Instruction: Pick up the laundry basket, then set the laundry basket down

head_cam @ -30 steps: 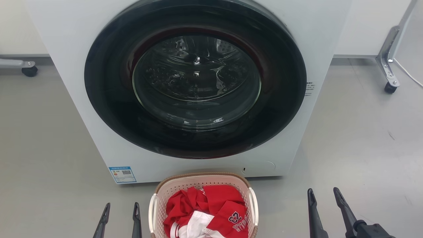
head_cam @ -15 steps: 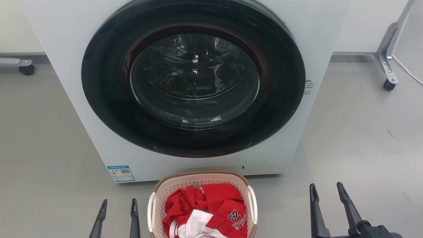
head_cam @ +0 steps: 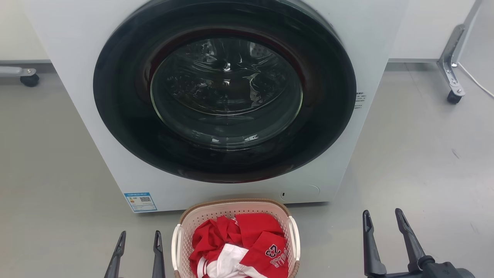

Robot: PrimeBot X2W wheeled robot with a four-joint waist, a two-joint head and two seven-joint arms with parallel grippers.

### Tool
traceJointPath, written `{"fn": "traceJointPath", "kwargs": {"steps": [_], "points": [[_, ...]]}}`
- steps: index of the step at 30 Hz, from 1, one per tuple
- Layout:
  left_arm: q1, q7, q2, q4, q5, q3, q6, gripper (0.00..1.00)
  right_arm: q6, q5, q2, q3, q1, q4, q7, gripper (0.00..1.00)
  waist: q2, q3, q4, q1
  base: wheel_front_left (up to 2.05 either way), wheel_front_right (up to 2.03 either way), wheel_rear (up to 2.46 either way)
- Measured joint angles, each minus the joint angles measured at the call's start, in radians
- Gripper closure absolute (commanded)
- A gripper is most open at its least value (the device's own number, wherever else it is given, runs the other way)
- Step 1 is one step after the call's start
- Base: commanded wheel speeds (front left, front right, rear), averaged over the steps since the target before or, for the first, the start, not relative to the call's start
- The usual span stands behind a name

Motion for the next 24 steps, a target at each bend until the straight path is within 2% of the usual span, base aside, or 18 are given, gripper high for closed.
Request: {"fn": "traceJointPath", "kwargs": {"steps": [4, 5, 13, 17, 24], "points": [[0.000, 0.000, 0.000, -0.001, 0.002, -0.001, 0.000, 0.00, 0.000, -0.002, 0.002, -0.004, 0.000, -0.007, 0.000, 0.00, 0.0000, 0.002, -0.001, 0.0000, 0.00, 0.00, 0.00], [0.000, 0.000, 0.000, 0.001, 0.002, -0.002, 0.000, 1.00, 0.000, -0.002, 0.003, -0.005, 0.000, -0.005, 0.000, 1.00, 0.0000, 0.003, -0.001, 0.0000, 0.00, 0.00, 0.00], [0.000, 0.004, -0.001, 0.061, -0.015, 0.001, -0.004, 1.00, 0.002, 0.006, 0.004, -0.003, 0.016, 0.063, 0.008, 1.00, 0.0000, 0.004, -0.002, 0.0000, 0.00, 0.00, 0.00], [-0.001, 0.014, -0.001, 0.069, -0.047, 0.007, -0.017, 1.00, 0.011, 0.054, 0.005, -0.017, 0.015, 0.073, 0.017, 1.00, 0.0001, 0.004, -0.002, 0.0000, 0.00, 0.00, 0.00], [-0.007, 0.042, -0.002, 0.091, -0.164, 0.030, -0.034, 1.00, 0.032, 0.166, 0.006, -0.044, 0.007, 0.091, 0.045, 1.00, 0.0000, 0.004, -0.003, 0.0000, 0.00, 0.00, 0.00]]}}
